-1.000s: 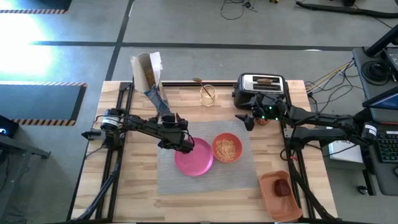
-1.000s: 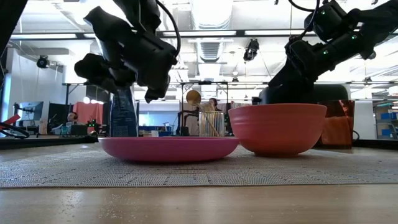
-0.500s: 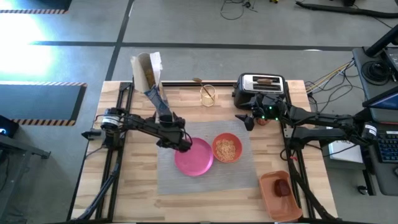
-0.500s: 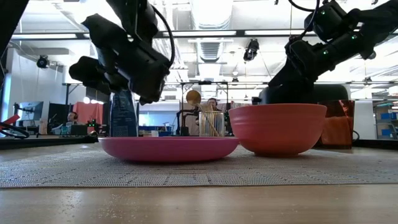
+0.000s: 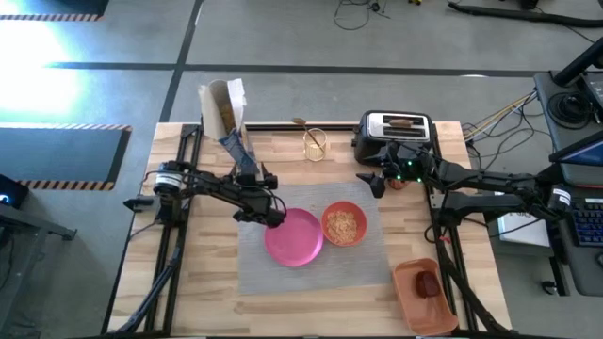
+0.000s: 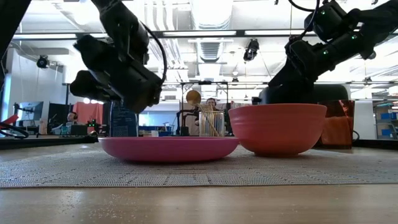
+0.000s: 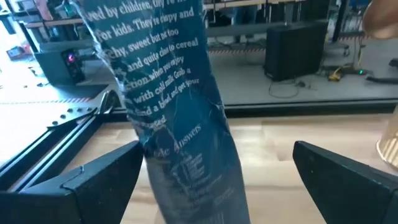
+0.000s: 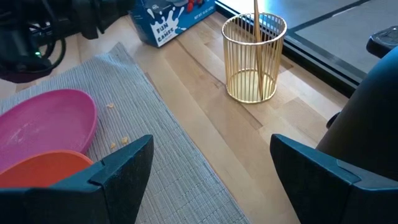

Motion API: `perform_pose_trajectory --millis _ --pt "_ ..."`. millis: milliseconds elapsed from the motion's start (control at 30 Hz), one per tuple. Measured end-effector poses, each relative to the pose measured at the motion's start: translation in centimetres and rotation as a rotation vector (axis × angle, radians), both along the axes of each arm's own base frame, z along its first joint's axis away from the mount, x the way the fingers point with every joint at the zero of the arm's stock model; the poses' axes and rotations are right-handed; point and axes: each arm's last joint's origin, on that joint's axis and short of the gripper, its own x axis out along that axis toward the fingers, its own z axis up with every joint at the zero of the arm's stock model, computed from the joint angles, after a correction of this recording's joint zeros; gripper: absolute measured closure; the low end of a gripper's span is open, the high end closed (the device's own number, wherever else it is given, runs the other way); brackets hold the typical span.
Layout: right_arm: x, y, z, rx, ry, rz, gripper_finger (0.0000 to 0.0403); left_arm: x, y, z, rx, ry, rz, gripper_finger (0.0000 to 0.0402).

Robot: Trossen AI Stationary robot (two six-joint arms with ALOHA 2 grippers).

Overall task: Arrange a breakfast setting
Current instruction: Pour the cereal from the blue cereal box into the orange bowl on the gray table mat

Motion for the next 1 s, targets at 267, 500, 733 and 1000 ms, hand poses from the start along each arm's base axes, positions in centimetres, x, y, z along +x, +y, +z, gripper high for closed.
perform_pose_trajectory --millis 267,500,733,1000 --pt "0.0 0.0 0.0 0.000 0.000 0.000 0.0092 -0.1 1.2 -0.3 0.021 0.008 0.018 0.0003" --pt "0.0 0.0 0.0 0.000 0.000 0.000 0.0092 -0.3 1.6 -0.5 0.022 0.010 0.031 0.0003" --pt "0.0 0.0 0.0 0.000 0.000 0.000 0.0092 -0.2 1.6 -0.8 -0.001 0.056 0.029 0.0003" --pt "0.0 0.0 0.0 0.000 0.000 0.000 0.0092 -0.2 1.8 -0.9 -0.008 0.038 0.044 0.0003"
